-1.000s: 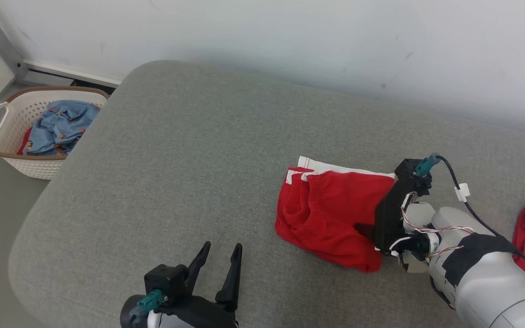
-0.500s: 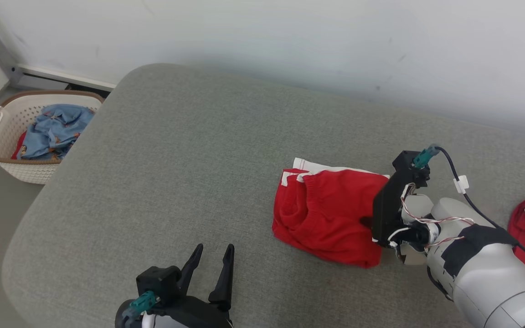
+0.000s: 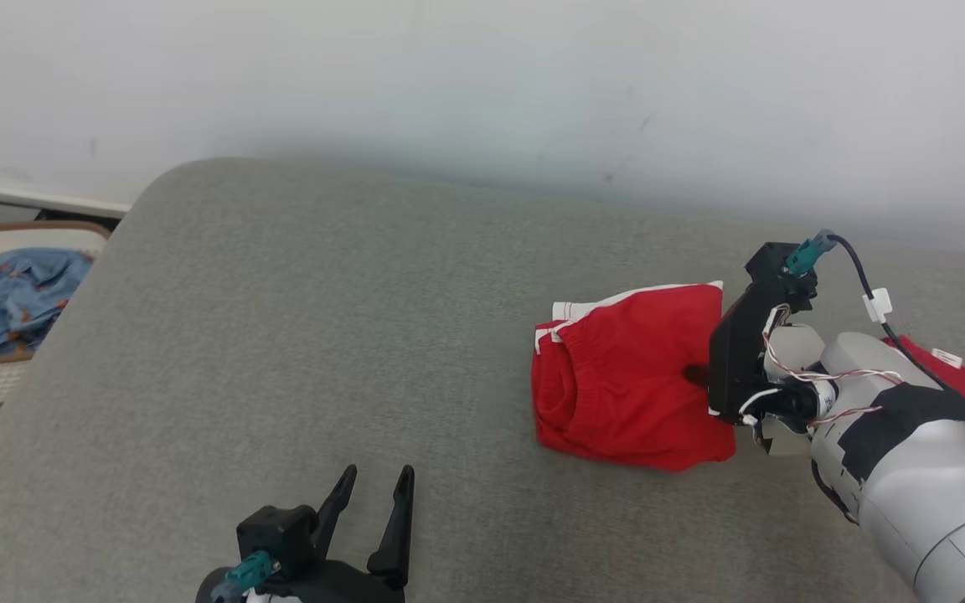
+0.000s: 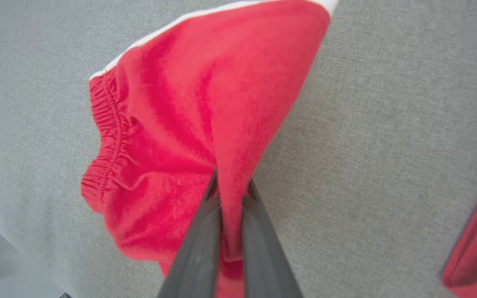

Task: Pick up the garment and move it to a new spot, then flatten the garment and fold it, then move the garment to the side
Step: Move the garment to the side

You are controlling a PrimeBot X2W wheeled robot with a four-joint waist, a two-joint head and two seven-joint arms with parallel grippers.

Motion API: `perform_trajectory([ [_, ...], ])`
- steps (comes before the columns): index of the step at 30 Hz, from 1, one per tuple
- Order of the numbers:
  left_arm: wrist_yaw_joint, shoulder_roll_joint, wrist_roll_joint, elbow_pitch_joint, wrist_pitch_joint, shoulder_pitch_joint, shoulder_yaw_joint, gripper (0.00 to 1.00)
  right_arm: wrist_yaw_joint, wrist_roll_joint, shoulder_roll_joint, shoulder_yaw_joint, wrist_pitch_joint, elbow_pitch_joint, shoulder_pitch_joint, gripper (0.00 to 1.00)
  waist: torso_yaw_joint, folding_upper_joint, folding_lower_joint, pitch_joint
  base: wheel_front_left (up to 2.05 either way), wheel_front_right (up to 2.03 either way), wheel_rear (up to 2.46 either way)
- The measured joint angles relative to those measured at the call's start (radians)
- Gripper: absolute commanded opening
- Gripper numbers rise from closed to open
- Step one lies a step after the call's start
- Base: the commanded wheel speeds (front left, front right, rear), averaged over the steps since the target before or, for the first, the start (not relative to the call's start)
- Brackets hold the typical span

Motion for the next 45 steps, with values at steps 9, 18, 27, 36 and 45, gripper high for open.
perform_trajectory([
  [9, 0.000, 0.005, 0.002, -0.011, 0.000, 0.022, -0.002, 1.00, 0.000, -0.033, -0.045, 0.027, 0.036, -0.002, -0.057, 0.00, -0.092, 0.0000, 0.0000, -0.019, 0.00, 0.00, 0.00],
  [18, 0.000, 0.005, 0.004, -0.019, 0.000, 0.024, -0.005, 1.00, 0.002, -0.044, -0.072, 0.032, 0.070, -0.016, -0.112, 0.00, -0.168, -0.0001, 0.0000, -0.020, 0.00, 0.00, 0.00],
  [27, 0.001, 0.012, 0.006, -0.034, 0.000, 0.024, -0.005, 1.00, 0.000, -0.063, -0.119, 0.041, 0.087, -0.009, -0.127, 0.00, -0.214, 0.0000, 0.0002, -0.006, 0.00, 0.00, 0.00],
  [36, 0.001, 0.027, 0.018, -0.061, 0.003, 0.021, -0.005, 1.00, -0.011, -0.088, -0.177, 0.045, 0.086, -0.003, -0.167, 0.00, -0.258, 0.0000, 0.0002, 0.026, 0.00, 0.00, 0.00],
  [45, 0.001, 0.026, 0.046, -0.094, 0.021, -0.017, -0.022, 1.00, -0.037, -0.118, -0.242, 0.050, 0.061, 0.012, -0.188, 0.00, -0.280, 0.0000, 0.0002, 0.082, 0.00, 0.00, 0.00],
])
